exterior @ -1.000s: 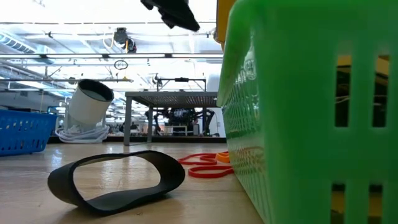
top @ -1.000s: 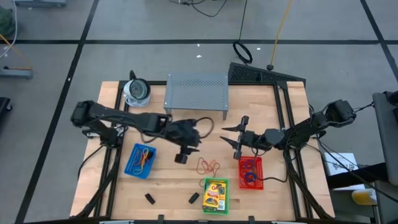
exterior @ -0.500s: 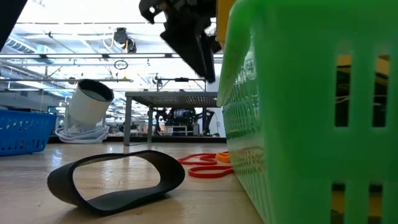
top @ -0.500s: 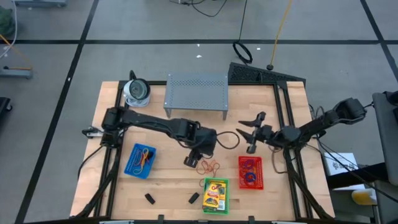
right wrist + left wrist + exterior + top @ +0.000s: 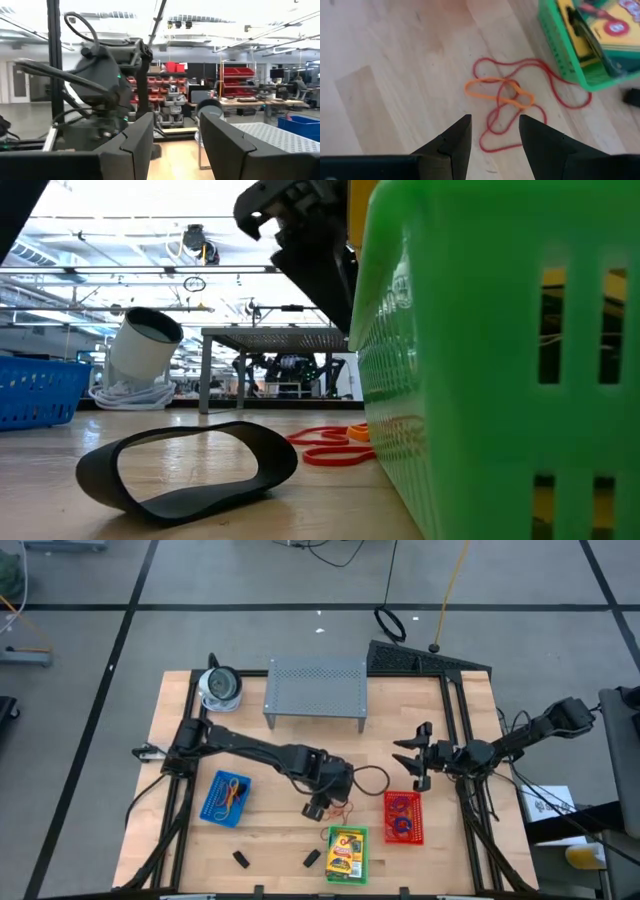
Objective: Pick & Place Office Desk Supplies
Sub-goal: Put the red rubber band into the blue bin
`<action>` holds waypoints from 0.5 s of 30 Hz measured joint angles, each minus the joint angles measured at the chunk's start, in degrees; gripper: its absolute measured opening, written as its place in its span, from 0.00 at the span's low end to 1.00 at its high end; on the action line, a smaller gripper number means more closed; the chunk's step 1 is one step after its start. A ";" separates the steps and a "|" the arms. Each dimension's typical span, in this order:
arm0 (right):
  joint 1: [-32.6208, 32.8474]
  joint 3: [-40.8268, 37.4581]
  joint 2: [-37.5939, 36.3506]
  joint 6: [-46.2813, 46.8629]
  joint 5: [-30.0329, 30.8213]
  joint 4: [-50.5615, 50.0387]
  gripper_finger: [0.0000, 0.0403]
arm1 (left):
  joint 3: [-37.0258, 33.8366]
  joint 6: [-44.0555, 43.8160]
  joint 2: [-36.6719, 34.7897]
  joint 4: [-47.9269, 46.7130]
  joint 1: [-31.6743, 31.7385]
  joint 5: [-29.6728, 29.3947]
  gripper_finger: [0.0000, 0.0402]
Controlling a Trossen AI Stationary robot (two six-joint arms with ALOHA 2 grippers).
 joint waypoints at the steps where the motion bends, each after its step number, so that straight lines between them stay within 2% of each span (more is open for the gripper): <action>1: 0.00 0.00 -0.02 0.43 -0.03 0.04 0.39 | 0.00 -0.58 0.01 0.28 0.18 0.03 0.44; 10: 0.00 0.00 0.00 0.73 0.10 -0.11 0.39 | 0.21 -1.14 2.64 1.54 -0.02 1.92 0.43; 15: -0.17 0.09 -0.15 1.16 0.15 -0.29 0.39 | 5.26 0.95 8.01 -1.18 -0.75 1.76 0.43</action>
